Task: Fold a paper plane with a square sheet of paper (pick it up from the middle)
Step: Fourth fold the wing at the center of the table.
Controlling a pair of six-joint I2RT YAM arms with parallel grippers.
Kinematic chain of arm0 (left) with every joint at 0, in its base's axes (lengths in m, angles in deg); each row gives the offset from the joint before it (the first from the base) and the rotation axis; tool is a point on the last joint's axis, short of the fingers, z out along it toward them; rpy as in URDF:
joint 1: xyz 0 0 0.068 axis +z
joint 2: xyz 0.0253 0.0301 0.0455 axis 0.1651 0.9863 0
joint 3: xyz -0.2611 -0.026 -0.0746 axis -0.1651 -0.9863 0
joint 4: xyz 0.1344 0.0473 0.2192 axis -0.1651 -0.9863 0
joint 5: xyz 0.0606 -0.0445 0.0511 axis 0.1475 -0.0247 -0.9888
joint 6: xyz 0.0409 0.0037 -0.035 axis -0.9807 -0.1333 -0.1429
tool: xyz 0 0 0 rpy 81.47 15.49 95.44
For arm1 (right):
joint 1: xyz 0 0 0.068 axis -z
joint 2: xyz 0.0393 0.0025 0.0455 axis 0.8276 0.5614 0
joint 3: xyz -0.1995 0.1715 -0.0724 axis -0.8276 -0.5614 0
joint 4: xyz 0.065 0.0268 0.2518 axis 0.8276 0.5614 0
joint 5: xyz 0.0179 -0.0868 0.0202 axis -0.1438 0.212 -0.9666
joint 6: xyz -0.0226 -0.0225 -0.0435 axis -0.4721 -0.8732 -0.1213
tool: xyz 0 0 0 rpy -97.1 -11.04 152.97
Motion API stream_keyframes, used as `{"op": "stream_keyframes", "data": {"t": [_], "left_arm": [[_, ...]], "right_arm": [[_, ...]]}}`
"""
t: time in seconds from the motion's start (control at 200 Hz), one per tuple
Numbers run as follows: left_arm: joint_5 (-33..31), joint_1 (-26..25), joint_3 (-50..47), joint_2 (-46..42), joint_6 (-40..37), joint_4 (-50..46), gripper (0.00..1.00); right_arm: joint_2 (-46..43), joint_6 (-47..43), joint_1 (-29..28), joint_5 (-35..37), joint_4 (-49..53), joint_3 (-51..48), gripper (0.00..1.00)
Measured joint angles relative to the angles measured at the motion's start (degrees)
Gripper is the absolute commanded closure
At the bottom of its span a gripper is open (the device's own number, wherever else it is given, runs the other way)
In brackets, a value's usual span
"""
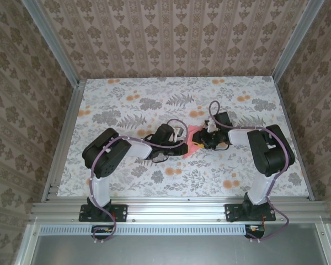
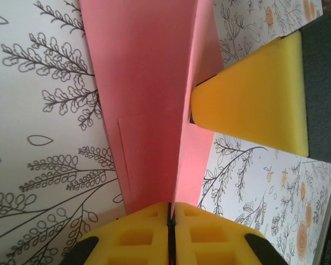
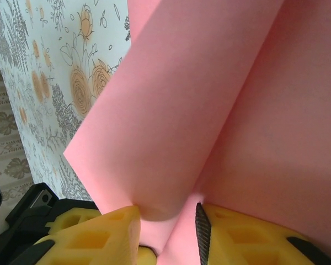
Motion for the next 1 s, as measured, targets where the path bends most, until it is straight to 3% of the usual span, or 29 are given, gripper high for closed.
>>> {"op": "stream_keyframes", "data": {"t": [0.18, 0.315, 0.64, 1.0], "left_arm": [[0.9, 0.0, 0.0, -0.7, 0.7, 0.3, 0.69], [0.0, 0.5, 0.0, -2.3, 1.1, -1.8, 0.63], [-4.7, 0.8, -4.2, -9.1, 3.1, -2.6, 0.7], [-6.3, 0.8, -4.5, -9.5, 5.0, 0.7, 0.75]], "right_arm": [[0.1, -0.9, -0.6, 1.6, 2.8, 1.3, 0.63], [0.6, -1.7, -0.9, 3.1, 5.7, 3.0, 0.62], [1.5, -1.7, -1.7, 6.4, 11.1, 6.4, 0.63], [2.9, -1.7, -2.0, 8.4, 15.5, 9.0, 0.67]]}}
